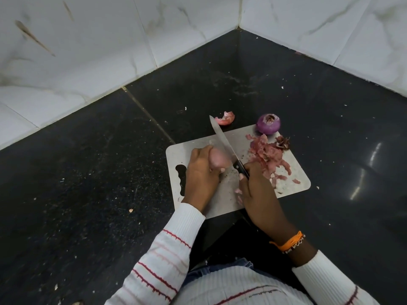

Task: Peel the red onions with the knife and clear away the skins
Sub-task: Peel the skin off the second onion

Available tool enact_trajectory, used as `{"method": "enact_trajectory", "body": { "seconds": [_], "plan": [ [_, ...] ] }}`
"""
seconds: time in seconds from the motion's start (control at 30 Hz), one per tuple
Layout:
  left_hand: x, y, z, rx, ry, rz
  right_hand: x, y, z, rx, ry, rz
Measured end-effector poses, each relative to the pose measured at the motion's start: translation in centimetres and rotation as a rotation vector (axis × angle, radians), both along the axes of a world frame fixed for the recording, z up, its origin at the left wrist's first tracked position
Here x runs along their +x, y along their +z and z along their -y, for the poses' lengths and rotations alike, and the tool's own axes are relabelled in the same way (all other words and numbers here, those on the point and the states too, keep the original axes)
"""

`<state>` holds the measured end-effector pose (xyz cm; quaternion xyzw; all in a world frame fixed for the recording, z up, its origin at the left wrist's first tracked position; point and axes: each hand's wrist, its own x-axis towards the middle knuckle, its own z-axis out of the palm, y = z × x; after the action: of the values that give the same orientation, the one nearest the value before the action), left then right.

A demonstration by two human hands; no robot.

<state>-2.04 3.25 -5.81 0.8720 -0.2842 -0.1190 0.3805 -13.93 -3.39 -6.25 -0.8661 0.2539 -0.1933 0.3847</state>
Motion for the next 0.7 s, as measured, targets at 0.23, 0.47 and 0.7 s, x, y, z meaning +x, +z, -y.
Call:
{"method": "enact_trajectory", "body": {
  "seconds": [0.23, 0.47, 0.7],
  "plan": [
    [-0.5, -0.4, 1.0, -0.019, -0.037, 0.042, -0.1, -0.9, 1.0, 0.099, -0.087, -0.039],
    [0.0, 0.4, 1.1, -0.084, 0.003, 0.070, 0.5, -0.9, 1.0, 0.300, -0.164, 0.067],
    [0.8, 0.7, 0.7, -0.151, 0.015, -0.044, 2.8, -1.5, 1.5, 0.513, -0.101, 0.045]
  ]
}}
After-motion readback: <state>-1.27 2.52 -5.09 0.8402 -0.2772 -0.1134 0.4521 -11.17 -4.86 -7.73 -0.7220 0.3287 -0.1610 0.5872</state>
